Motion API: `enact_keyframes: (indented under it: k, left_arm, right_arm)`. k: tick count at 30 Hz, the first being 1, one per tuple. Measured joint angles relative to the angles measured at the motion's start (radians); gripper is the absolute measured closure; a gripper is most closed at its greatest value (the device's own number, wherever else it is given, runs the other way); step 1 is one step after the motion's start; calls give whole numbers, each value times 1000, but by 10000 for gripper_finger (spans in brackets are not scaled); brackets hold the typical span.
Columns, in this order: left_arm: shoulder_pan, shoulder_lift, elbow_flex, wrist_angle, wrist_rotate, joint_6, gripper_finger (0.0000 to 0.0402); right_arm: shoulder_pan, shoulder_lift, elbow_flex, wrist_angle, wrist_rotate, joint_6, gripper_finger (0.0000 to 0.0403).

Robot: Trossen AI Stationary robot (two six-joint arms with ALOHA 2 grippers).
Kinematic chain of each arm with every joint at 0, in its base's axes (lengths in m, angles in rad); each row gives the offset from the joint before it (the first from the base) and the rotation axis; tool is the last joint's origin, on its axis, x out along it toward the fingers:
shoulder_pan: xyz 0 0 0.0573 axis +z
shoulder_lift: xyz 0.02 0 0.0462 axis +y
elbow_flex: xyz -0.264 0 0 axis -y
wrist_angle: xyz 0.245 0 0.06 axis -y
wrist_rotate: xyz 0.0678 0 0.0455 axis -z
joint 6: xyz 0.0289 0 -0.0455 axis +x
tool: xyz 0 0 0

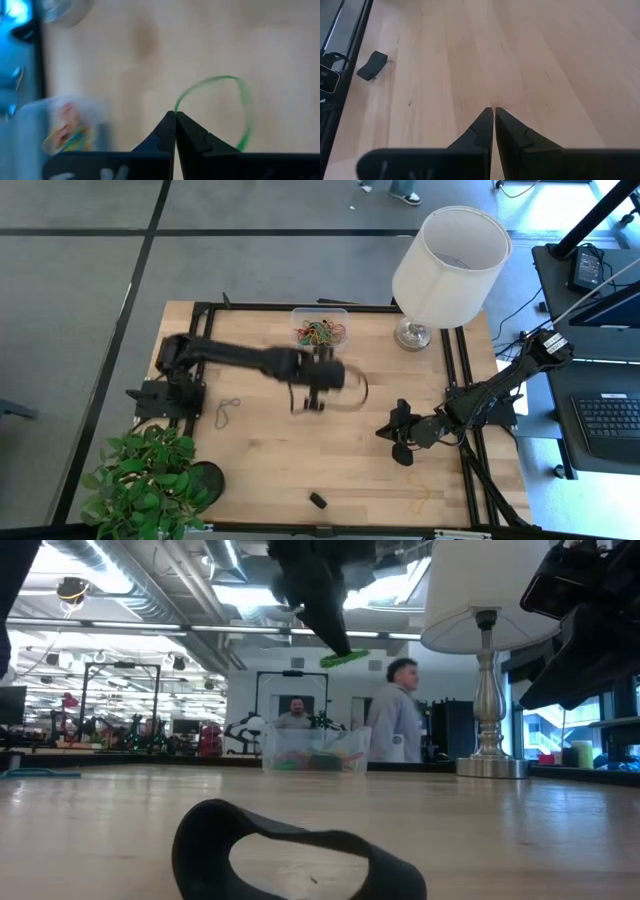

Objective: Pick and place rubber bands into bin
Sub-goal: Put the green rubber band into the transparent bin, then put the black rubber band into the transparent bin

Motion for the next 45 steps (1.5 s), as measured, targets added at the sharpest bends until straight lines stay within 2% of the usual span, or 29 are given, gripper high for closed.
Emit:
enact_keyframes:
  k: [5,10,14,18,23,29,35,40,45]
  left_arm:
    - [207,-34,0,20,34,18,399]
    - [396,-5,-1,29,81,12,399]
    - [513,37,-1,79,149,-16,399]
    - [585,90,-1,133,171,-63,400]
    - [610,172,-2,133,270,-106,381]
    - [611,213,-2,120,256,-103,307]
    - [609,155,-1,101,253,-130,254]
    - [576,62,-1,16,298,-198,248]
    - [468,-47,-70,17,254,-198,284]
  right_arm:
    - [0,0,0,1,5,0,379]
    - [0,0,0,1,31,0,379]
    - [0,0,0,1,35,0,379]
    - [0,0,0,-1,36,1,380]
    - [0,0,0,-7,36,3,380]
    - [0,0,0,-9,36,3,380]
    - [0,24,0,-10,35,3,380]
    - [0,63,0,-11,35,3,380]
    - [0,90,0,-10,35,3,380]
